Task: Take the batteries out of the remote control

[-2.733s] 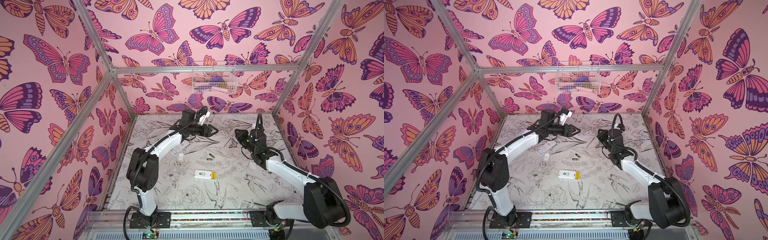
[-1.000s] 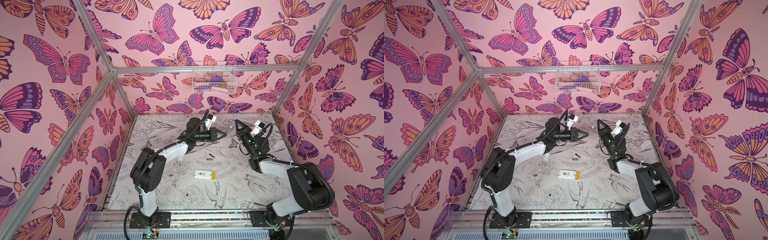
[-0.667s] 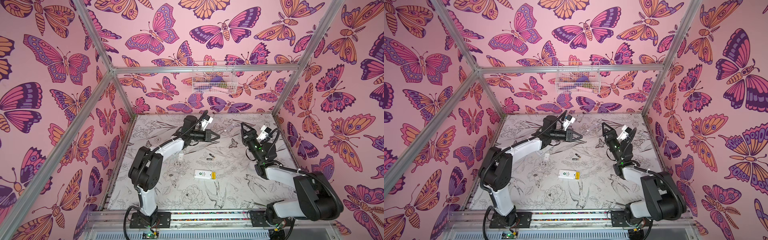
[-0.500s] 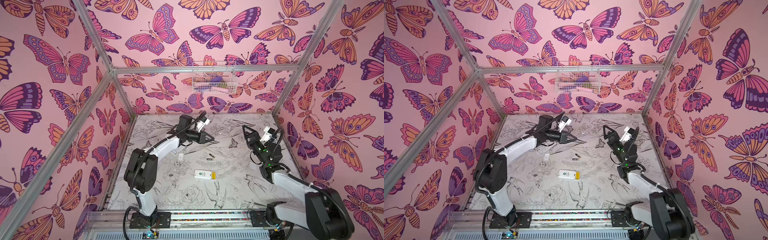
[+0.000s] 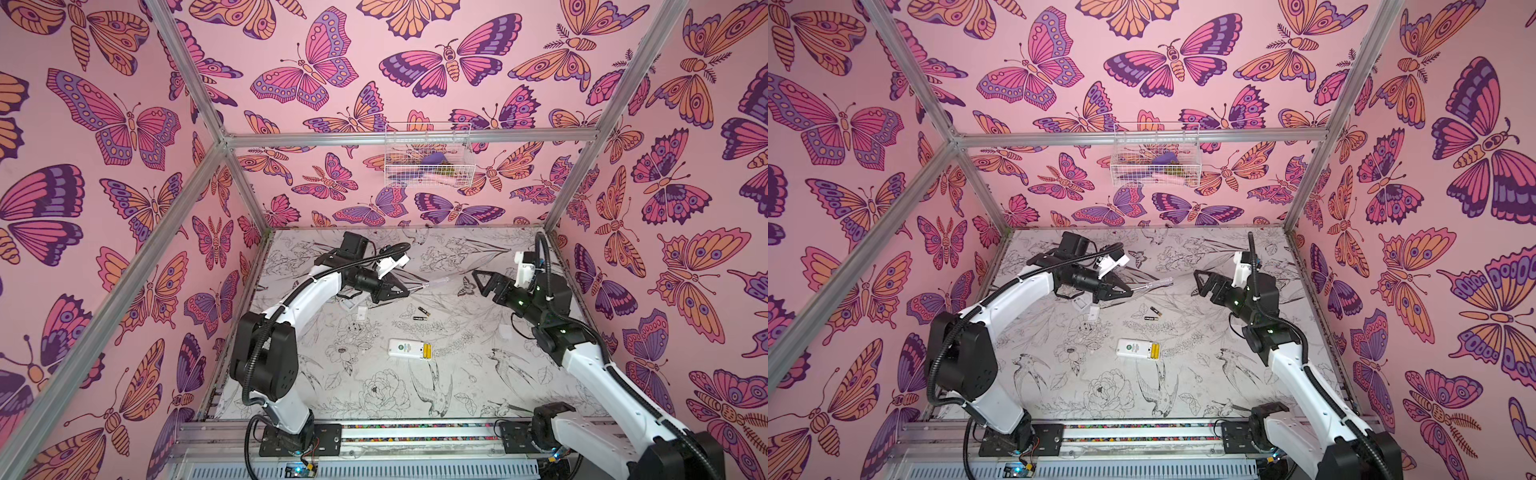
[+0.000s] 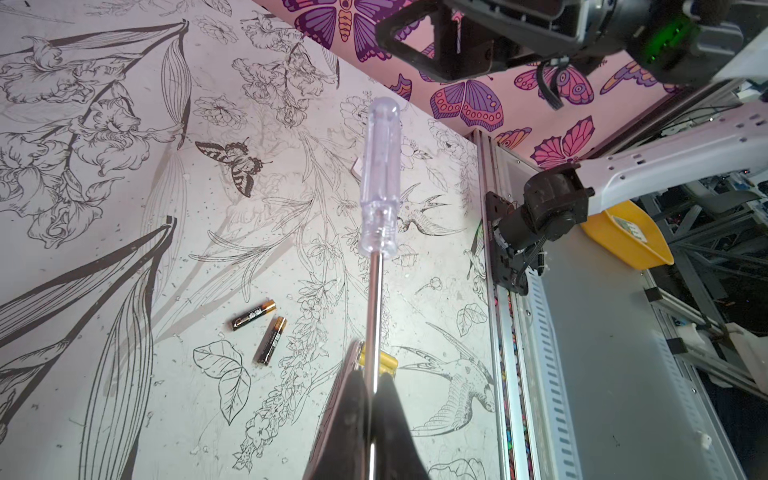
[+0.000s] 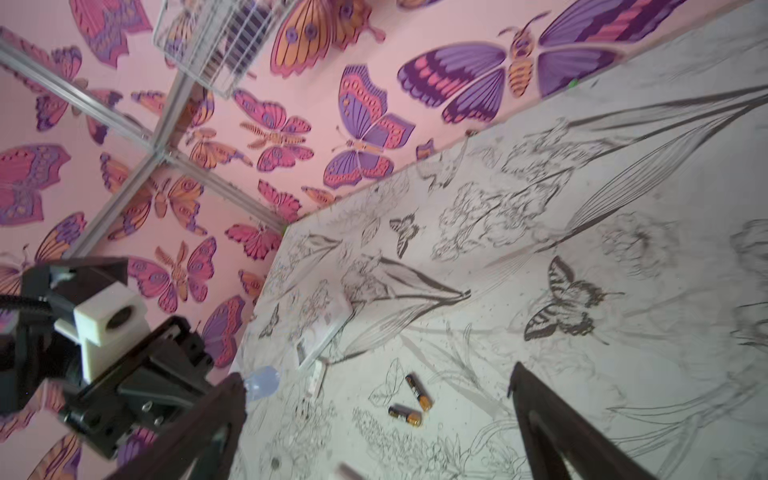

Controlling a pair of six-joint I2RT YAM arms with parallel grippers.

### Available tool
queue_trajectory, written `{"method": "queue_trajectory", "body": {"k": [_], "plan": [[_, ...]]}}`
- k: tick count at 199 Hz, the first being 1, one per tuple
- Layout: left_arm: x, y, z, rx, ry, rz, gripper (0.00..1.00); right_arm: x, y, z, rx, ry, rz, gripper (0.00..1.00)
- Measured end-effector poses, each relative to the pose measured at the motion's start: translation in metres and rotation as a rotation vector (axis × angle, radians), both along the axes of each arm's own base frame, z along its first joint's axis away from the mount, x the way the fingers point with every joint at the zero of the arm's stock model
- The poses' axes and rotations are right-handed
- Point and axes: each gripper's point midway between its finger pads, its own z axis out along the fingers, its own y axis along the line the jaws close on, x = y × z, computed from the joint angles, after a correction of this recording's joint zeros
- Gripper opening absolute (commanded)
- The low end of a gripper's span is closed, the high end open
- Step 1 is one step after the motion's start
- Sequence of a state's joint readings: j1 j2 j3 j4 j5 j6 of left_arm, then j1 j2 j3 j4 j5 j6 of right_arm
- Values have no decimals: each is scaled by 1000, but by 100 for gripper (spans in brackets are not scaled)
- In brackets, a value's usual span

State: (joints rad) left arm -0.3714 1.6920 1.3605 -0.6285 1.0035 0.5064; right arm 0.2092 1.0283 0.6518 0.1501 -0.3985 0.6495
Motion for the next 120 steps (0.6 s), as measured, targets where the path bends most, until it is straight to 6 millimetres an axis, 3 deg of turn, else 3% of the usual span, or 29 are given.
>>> {"method": "queue_trajectory", "body": {"k": [10,36,75,120], "plan": [[-2,1,-2,1,-8,-14,0,-4,11,-5,19,20,70,100],[-10,2,-7,-2,-3,-43,0,-11,34,-5,71,15,227,88],[-17,2,-8,-16,-16,-77,0,-32,66,-9,78,0,428,85],[-21,1,-7,-36,-25,-100,0,-42,84,-10,104,-23,556,73]]}}
